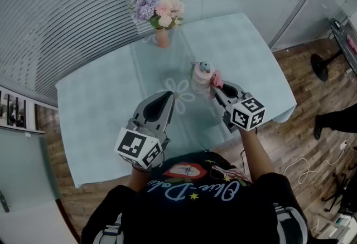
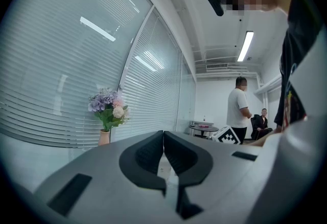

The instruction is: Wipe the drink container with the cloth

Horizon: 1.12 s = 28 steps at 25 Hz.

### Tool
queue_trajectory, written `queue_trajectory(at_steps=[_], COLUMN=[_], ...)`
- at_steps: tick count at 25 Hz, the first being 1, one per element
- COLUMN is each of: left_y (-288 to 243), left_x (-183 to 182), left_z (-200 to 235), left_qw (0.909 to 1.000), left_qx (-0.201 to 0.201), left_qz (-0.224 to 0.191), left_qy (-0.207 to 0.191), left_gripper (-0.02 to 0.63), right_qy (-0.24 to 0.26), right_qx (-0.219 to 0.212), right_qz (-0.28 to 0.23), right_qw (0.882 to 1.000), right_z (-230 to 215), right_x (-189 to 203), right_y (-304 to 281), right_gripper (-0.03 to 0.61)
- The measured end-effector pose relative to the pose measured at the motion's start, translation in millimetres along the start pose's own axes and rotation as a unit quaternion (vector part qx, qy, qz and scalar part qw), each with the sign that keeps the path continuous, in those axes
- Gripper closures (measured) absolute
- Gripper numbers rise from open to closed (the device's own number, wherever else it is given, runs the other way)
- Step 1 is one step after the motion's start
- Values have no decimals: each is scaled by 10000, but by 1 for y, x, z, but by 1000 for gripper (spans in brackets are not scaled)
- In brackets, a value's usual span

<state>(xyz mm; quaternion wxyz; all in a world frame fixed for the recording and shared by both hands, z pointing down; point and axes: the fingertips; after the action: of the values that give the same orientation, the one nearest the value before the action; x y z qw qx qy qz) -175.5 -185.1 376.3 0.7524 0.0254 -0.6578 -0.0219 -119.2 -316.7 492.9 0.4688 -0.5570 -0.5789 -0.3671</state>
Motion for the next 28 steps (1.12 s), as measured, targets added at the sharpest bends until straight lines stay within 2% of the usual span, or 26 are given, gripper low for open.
queue_trajectory(at_steps=[11, 21, 28], left_y=[3, 2, 2], left_x=[3, 3, 5], left_z=[2, 8, 13], left_qw=[10000, 9999, 9998], left_qx=[23, 18, 12], left_qz=[29, 30, 25], left_qy=[61, 133, 188], left_gripper=[609, 609, 609], right_qy=[109, 295, 320], right_qx=[135, 2, 59], right_qz=[729, 1375, 1741], right_qw=[9972, 9901, 9842], right_z=[-4, 2, 3], right_x=[41, 69, 89], right_y=[-3, -11, -15], right_gripper=[552, 552, 552])
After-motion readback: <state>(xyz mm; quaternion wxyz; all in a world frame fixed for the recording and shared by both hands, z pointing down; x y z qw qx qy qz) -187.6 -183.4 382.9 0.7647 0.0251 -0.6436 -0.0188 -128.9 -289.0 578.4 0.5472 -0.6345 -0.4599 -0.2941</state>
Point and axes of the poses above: the fingertips, and each gripper's own axes: y backward along the fingers, z to its left, x out of its underside, and after that the axes turned 9 degrees about -z, right-handed
